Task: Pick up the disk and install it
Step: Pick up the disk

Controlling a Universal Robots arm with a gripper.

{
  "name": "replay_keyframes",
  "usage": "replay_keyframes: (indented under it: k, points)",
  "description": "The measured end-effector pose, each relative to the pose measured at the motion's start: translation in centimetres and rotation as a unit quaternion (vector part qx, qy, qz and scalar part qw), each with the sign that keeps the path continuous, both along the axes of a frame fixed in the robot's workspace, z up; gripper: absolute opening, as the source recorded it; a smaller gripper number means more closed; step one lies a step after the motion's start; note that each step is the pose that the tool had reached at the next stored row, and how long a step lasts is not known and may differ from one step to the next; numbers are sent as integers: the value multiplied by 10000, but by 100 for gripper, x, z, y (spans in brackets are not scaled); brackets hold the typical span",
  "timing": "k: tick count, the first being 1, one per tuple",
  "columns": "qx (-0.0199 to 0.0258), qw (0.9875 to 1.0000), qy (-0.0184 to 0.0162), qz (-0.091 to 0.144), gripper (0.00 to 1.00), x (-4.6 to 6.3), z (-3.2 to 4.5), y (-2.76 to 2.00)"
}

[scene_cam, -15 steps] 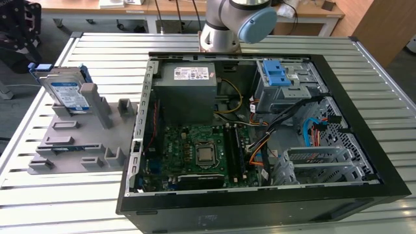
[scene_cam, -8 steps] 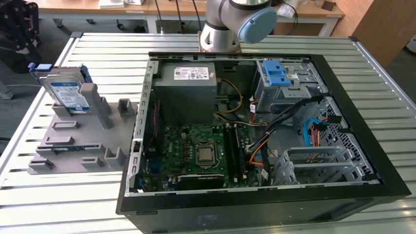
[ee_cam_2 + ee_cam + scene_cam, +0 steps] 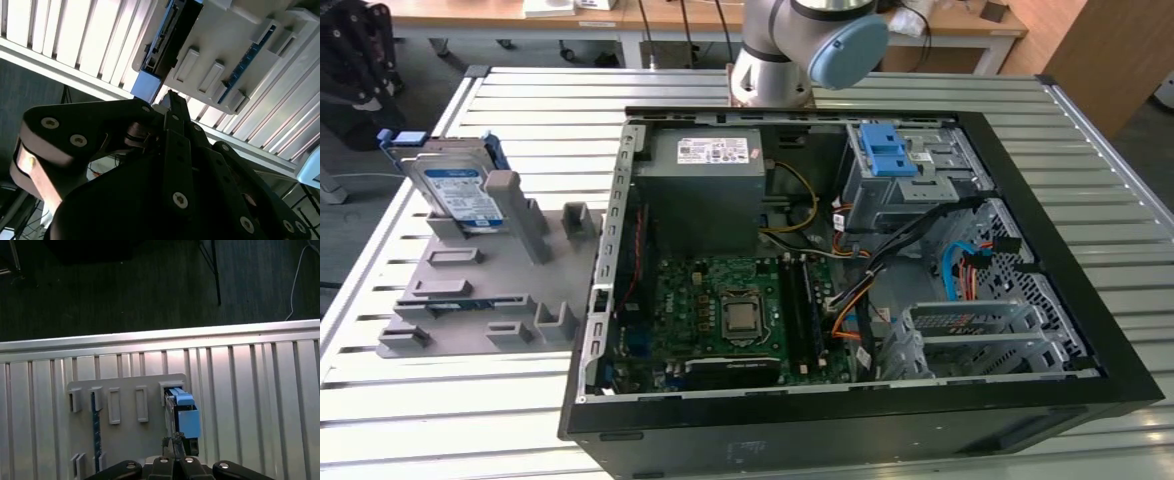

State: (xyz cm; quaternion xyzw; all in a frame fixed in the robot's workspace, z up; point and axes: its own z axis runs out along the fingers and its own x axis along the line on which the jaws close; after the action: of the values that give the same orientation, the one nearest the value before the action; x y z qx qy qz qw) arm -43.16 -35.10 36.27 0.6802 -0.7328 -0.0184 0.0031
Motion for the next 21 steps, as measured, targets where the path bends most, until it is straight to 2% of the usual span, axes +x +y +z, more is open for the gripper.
replay_keyframes:
  k: [1,5,6,7,8,9,12,13,15,16,17,19,20,21]
  points:
    - [0,10000,0,78,11,0,0,0]
    - [0,10000,-1,96,11,0,-1,0]
    - [0,10000,0,96,17,0,0,0]
    - [0,10000,-1,96,17,0,0,0]
    - [0,10000,-1,96,23,0,-1,1]
    - [-1,10000,-2,96,23,0,-4,2]
    - [-7,10000,-4,88,41,-5,-17,5]
    - [-8,10000,-5,80,41,-6,-25,6]
    - [-9,10000,-5,63,53,-7,-51,9]
    - [-9,10000,-6,58,53,-7,-69,10]
    - [-9,10000,-6,56,64,-8,-87,12]
    - [-8,10000,-7,55,64,-17,-117,14]
    - [-8,10000,-9,55,71,-23,-132,14]
    - [-8,10000,-11,56,71,-26,-146,14]
